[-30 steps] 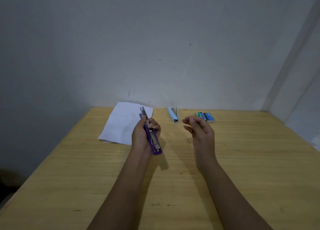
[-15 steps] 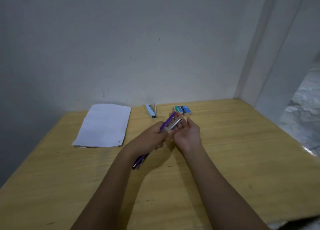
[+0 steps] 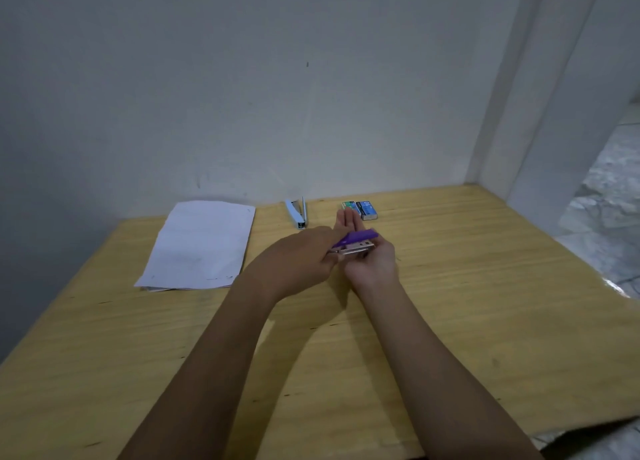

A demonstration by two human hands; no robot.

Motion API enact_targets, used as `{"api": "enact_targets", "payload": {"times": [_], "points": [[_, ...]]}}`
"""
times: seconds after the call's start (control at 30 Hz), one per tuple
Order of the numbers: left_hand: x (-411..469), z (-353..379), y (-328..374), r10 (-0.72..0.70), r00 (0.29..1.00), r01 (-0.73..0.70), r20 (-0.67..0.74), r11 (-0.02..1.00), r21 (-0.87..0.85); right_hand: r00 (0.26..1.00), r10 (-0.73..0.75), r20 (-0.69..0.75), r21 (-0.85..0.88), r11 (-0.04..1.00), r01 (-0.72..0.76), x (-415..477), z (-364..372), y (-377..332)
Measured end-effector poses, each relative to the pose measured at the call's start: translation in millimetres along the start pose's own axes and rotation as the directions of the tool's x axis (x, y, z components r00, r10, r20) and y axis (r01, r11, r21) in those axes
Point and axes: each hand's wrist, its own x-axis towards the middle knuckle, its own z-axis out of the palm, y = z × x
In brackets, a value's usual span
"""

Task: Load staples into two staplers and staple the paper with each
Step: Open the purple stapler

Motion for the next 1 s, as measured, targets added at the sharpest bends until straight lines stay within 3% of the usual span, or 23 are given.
{"api": "enact_targets", "payload": {"times": [0.23,0.3,0.4,0.43,0.47,0.53,0.57,0.63,0.73,0.87,1.0], "points": [[5,10,-9,-0.141,0.968,0.033,-0.208,0.892,-0.450,0.991,-0.087,-0.097,-0.116,0.990,0.075,8,-3,-3],[5,18,-14,-0.258,0.943,0.074,-0.208,0.775,-0.628,0.985,-0.105,-0.134,-0.174,0.981,0.081,7,-2,-4],[1,27,-29,-0.429,0.894,0.097,-0.133,0.473,-0.876,0.964,-0.203,-0.173,-0.482,0.871,0.097,7,-1,-9],[0,28,-34,-0.471,0.877,0.087,-0.096,0.353,-0.932,0.951,-0.267,-0.154,-0.635,0.764,0.111,7,1,-11],[-1,28,-38,-0.502,0.863,0.065,-0.061,0.228,-0.971,0.933,-0.343,-0.112,-0.797,0.591,0.122,5,2,-12],[-3,24,-46,-0.556,0.831,0.022,0.000,0.032,-0.999,0.891,-0.452,0.043,-0.985,0.131,0.113,0,4,-11],[-4,23,-50,-0.587,0.810,0.020,0.016,0.000,-1.000,0.871,-0.474,0.132,-0.991,-0.075,0.110,-1,3,-10],[-6,23,-56,-0.656,0.755,0.067,0.014,0.055,-0.996,0.849,-0.461,0.258,-0.923,-0.377,0.075,-1,-2,-6],[-6,28,-61,-0.737,0.675,0.192,-0.041,0.229,-0.954,0.861,-0.400,0.315,-0.748,-0.663,-0.034,1,-9,-3],[-7,37,-62,-0.741,0.632,0.302,-0.227,0.505,-0.809,0.880,-0.333,0.338,-0.591,-0.803,-0.077,2,-15,-1],[-9,42,-61,-0.715,0.613,0.378,-0.336,0.639,-0.669,0.890,-0.296,0.348,-0.526,-0.847,-0.076,4,-20,4]]}}
